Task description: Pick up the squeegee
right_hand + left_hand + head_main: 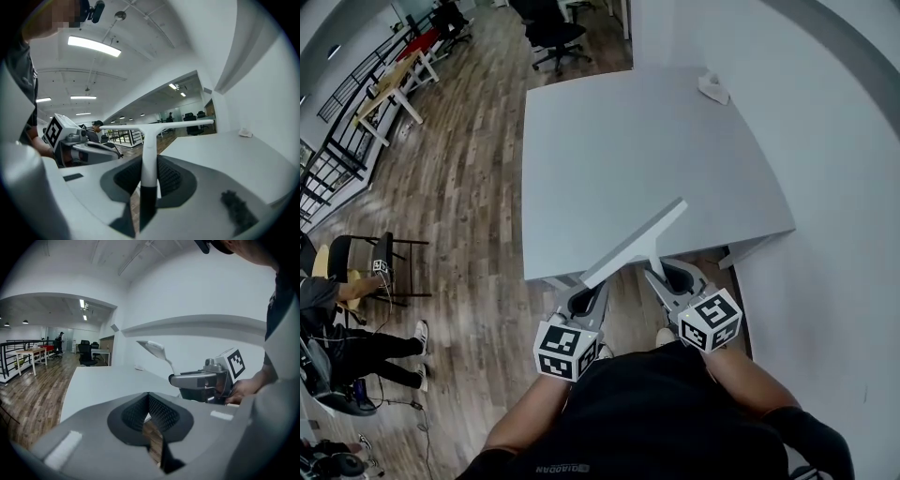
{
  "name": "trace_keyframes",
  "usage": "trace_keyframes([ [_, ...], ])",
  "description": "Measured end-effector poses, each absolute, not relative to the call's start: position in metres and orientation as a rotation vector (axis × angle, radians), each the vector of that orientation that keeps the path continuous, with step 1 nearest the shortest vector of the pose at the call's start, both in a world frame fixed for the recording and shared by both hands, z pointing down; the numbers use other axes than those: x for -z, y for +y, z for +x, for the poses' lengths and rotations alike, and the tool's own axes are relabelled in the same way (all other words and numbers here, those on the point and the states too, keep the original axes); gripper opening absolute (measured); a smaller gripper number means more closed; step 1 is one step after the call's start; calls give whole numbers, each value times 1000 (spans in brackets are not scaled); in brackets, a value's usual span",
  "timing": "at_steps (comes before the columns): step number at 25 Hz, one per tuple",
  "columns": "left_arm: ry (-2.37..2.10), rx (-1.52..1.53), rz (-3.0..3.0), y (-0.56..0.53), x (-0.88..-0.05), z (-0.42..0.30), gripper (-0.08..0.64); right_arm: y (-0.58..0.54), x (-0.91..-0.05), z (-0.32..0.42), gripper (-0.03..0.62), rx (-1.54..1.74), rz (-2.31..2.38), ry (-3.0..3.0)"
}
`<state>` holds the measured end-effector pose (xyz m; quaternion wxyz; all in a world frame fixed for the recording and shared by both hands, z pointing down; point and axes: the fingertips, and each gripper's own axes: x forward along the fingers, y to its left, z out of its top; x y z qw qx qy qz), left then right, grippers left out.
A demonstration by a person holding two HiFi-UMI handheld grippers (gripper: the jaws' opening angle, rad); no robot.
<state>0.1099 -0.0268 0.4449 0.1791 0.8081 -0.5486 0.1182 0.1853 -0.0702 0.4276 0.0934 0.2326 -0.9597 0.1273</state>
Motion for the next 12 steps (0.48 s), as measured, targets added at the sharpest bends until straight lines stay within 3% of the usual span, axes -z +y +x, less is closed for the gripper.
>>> trace_keyframes([
  [12, -1509, -324, 2322, -27, -443, 103, 8, -67, -427, 184, 88, -424, 755, -2827],
])
